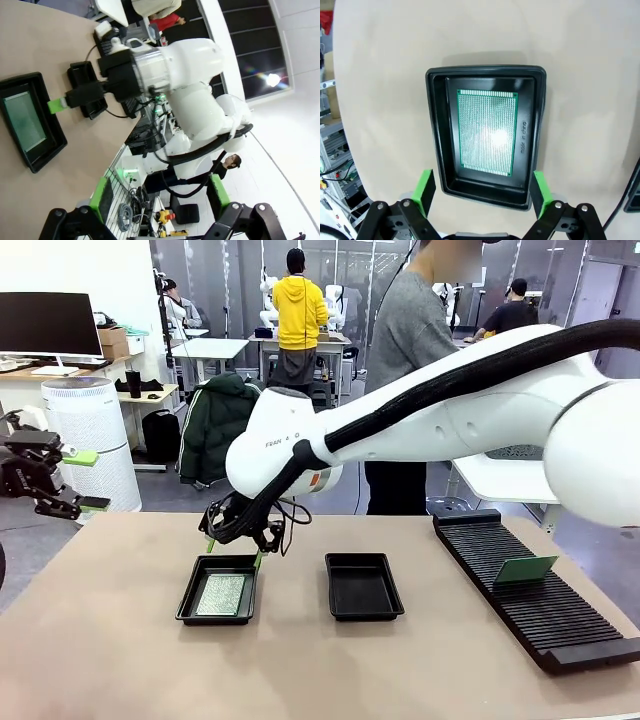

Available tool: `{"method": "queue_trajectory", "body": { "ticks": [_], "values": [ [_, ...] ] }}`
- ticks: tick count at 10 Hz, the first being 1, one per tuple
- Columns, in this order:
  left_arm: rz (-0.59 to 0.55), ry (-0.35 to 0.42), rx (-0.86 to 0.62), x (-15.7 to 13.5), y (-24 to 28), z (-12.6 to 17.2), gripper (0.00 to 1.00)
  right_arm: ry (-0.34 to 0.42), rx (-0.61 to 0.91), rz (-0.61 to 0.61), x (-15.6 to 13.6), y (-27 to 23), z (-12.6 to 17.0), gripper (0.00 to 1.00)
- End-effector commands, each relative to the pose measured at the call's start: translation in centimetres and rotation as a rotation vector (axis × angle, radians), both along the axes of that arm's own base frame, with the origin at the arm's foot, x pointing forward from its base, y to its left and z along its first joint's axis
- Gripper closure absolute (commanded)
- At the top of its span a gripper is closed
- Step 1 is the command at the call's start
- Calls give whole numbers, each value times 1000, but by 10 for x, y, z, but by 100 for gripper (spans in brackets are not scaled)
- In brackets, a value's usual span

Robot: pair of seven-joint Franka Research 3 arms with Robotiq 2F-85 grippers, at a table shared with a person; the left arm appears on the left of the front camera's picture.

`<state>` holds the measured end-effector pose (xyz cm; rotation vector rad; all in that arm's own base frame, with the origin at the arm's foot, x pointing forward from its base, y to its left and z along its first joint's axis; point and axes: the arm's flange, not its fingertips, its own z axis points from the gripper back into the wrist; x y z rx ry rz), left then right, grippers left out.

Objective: Inspect and transfer BCBs to ESD trays.
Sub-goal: Pick up the ESD tray and place it on the left side of the table.

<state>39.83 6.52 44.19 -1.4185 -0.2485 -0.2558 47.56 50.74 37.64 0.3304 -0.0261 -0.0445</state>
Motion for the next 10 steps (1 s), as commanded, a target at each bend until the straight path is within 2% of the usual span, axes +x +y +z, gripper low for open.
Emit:
{"method": "queue_trajectory", "body": {
  "ticks": [1, 3, 4, 6, 10],
  "values": [
    [-27, 30, 114, 21, 1, 1, 0, -19, 10, -56, -28, -31, 17, 0],
    [-19, 64, 206, 40, -12, 3, 0, -47, 41, -90, -42, -55, 30, 0],
    [48, 75, 281, 47, -23, 4, 0, -59, 60, -92, -50, -68, 37, 0],
    [66, 57, 393, 50, -55, 11, 0, -81, 103, -109, -60, -94, 48, 0],
    [91, 131, 603, 54, -111, 0, 0, -100, 160, -98, -66, -136, 62, 0]
  ]
}}
